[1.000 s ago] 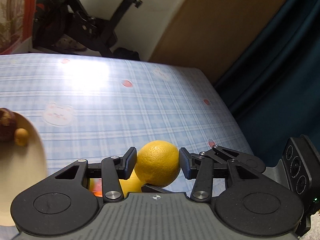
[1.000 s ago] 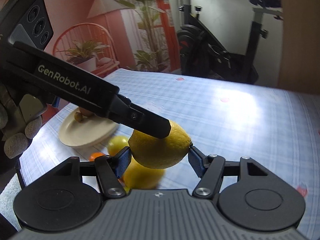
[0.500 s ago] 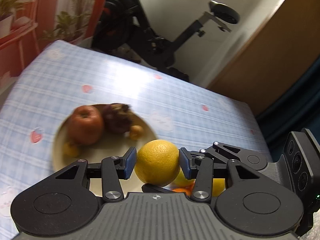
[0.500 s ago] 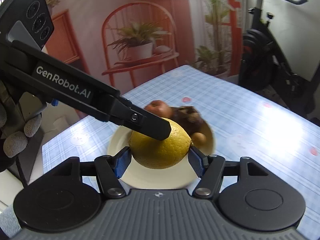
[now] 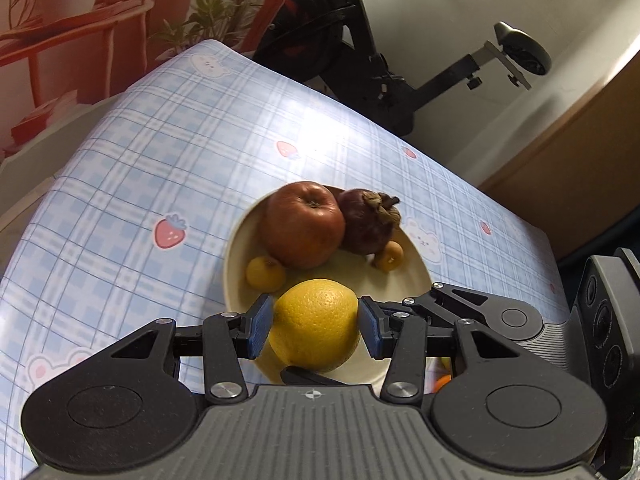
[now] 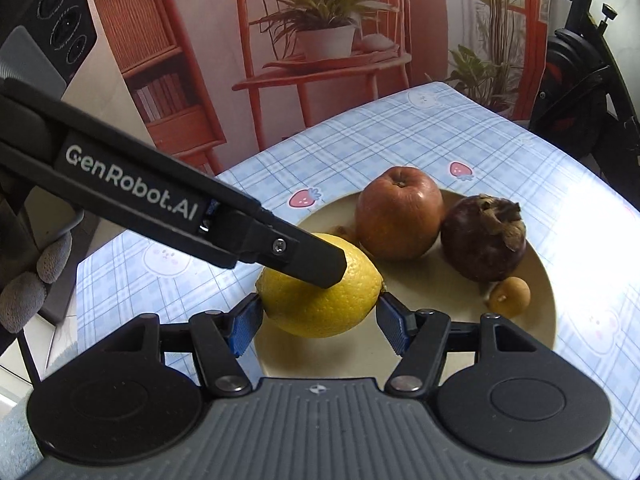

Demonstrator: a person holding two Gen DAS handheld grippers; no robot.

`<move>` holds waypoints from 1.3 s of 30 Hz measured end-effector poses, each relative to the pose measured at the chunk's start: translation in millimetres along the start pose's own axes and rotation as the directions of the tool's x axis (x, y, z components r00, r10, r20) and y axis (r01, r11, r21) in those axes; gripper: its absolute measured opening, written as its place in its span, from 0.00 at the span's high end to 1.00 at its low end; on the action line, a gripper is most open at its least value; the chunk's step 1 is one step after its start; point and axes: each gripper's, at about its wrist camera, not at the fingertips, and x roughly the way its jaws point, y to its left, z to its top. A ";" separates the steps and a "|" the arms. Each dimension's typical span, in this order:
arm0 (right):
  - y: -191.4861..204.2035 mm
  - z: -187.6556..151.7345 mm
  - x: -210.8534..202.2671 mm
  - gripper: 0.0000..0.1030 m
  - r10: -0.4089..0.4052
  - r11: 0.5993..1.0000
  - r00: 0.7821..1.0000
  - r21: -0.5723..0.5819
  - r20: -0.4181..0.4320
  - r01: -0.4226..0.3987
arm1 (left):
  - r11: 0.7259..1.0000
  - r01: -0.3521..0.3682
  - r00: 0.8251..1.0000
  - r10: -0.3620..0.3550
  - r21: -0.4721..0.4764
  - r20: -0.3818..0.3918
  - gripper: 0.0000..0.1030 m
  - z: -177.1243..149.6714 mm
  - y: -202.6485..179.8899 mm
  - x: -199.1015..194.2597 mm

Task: Organize fruits
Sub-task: 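Carry both fruits over the plate while the right tool releases the lemon onto it, then lower the orange onto the plate and open the left tool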

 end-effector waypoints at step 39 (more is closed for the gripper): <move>-26.2 -34.5 -50.4 0.37 -0.077 0.988 0.992 0.142 0.097 0.063 | 0.984 -0.168 0.984 0.164 0.055 0.068 0.53 0.8 -8.9 2.8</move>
